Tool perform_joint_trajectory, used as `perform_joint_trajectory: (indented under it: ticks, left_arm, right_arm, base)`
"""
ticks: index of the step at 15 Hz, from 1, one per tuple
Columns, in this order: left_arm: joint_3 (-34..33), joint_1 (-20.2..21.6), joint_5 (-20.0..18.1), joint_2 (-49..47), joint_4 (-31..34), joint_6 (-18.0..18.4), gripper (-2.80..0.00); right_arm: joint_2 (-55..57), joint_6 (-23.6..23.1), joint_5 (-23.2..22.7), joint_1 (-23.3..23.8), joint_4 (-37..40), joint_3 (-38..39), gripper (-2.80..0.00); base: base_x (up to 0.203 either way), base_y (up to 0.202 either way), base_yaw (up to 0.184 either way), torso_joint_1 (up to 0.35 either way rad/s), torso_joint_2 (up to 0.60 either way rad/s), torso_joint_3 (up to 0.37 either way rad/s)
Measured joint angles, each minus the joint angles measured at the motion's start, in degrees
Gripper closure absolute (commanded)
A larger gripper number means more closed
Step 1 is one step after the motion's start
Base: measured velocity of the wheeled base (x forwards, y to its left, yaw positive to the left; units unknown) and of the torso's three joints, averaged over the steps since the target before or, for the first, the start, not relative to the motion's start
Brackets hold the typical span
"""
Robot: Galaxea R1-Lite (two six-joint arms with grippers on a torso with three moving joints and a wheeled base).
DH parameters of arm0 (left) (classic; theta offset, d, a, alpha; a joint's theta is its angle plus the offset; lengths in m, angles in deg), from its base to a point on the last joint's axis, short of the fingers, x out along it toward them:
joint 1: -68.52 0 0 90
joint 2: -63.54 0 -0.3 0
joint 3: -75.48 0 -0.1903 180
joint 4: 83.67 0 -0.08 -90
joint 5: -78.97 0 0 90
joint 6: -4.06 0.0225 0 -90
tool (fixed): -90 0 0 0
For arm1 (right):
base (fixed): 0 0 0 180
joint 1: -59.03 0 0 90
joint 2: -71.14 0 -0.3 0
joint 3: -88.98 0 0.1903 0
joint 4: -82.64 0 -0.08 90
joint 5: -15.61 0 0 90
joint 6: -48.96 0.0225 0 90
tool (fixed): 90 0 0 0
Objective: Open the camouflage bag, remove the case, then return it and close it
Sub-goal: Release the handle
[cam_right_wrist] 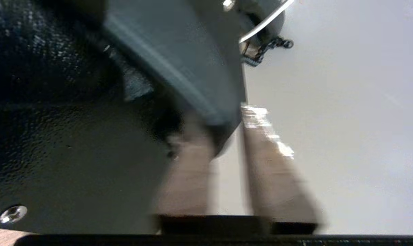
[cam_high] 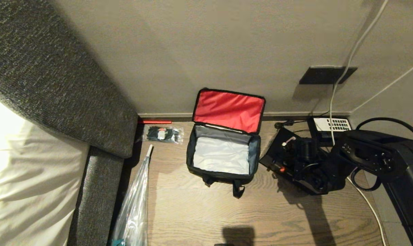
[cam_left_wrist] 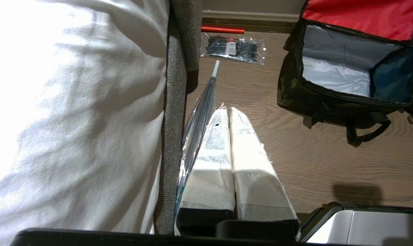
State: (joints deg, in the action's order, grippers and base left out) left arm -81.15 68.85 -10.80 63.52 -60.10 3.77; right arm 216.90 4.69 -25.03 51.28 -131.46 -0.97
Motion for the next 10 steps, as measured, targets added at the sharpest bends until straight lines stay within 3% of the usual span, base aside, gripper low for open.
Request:
perform_joint_trajectory:
  ticks: [3,6,7,10]
  left_arm:
    - [0.0,-0.05,0.0,0.0,-0.07,-0.04,0.0]
    - [0.0,-0.05,-0.01,0.0,-0.02,-0.04,0.0]
    - [0.0,0.01,0.04,0.0,-0.02,-0.04,0.0]
    - [0.0,-0.08,0.02,0.0,-0.04,-0.01,0.0]
  right_arm:
    - [-1.02,0.24,-1.21,0.0,0.36,3.65,-2.8]
    - [-5.03,0.55,-5.41,-0.8,0.9,11.2,-2.8]
    - [-6.89,0.98,-6.24,-1.33,1.6,13.63,0.0]
    - [-15.95,4.58,-7.99,-3.02,6.3,19.59,0.0]
  base:
    - [0.0,0.0,0.0,0.0,0.0,0.0]
    - [0.0,0.0,0.0,0.0,0.0,0.0]
    - [0.0,0.0,0.0,0.0,0.0,0.0]
    - [0.0,0.0,0.0,0.0,0.0,0.0]
